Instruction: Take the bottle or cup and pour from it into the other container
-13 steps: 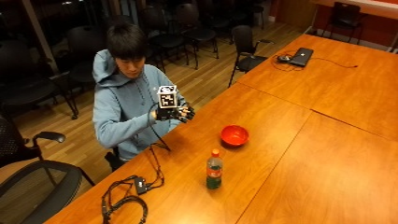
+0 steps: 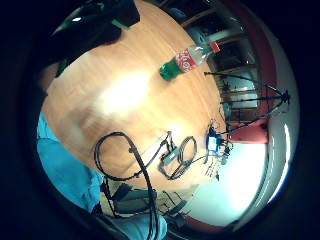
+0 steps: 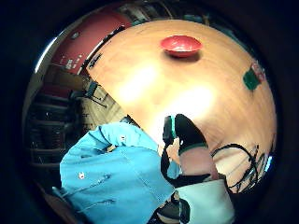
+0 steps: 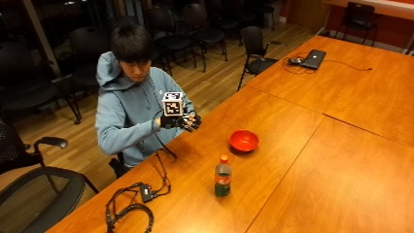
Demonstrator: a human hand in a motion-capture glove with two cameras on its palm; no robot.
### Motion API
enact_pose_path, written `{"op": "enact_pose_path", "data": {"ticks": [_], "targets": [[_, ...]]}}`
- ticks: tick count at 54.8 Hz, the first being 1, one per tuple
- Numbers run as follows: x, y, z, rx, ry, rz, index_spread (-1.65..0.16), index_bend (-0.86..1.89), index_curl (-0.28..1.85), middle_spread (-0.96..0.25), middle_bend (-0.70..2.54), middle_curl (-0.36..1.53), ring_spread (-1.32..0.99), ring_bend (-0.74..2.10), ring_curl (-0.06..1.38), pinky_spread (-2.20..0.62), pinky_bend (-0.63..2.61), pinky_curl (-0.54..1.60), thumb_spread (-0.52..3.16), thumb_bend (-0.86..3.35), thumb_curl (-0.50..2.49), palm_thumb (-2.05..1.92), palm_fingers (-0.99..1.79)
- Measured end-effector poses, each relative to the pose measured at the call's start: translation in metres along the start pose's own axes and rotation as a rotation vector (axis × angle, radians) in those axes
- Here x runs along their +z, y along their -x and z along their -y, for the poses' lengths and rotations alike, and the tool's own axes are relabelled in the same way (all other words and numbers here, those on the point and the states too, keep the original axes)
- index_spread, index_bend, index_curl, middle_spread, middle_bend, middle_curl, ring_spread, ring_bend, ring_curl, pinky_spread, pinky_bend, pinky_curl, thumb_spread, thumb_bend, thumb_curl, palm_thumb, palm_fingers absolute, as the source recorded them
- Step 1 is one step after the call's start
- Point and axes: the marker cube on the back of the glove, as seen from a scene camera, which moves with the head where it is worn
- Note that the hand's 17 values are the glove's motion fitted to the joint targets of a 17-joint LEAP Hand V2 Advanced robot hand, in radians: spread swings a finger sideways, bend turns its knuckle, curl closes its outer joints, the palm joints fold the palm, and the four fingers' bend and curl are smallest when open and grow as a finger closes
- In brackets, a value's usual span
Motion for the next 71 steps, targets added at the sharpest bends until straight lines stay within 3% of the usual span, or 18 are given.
{"op": "enact_pose_path", "data": {"ticks": [5,32,50,71], "targets": [[0.002,0.007,-0.004,0.113,-0.002,0.151,-0.29,0.13,0.15,0.01,0.19,0.18,0.12,0.42,0.20,0.24,0.66,0.24,0.92,0.17,0.26,0.55,0.39],[0.012,-0.060,-0.034,0.247,-0.005,0.148,-0.29,0.13,0.20,0.02,0.19,0.28,0.11,0.46,0.26,0.23,0.72,0.28,1.03,0.00,0.38,0.65,0.37],[0.013,-0.146,-0.061,0.334,-0.044,0.159,-0.28,0.16,0.24,0.02,0.21,0.32,0.10,0.42,0.27,0.24,0.61,0.26,1.03,-0.02,0.42,0.67,0.37],[0.043,-0.224,-0.051,0.426,-0.167,0.344,-0.30,0.09,0.18,0.03,0.19,0.31,0.13,0.47,0.29,0.26,0.73,0.30,0.96,-0.04,0.40,0.58,0.12]]}}
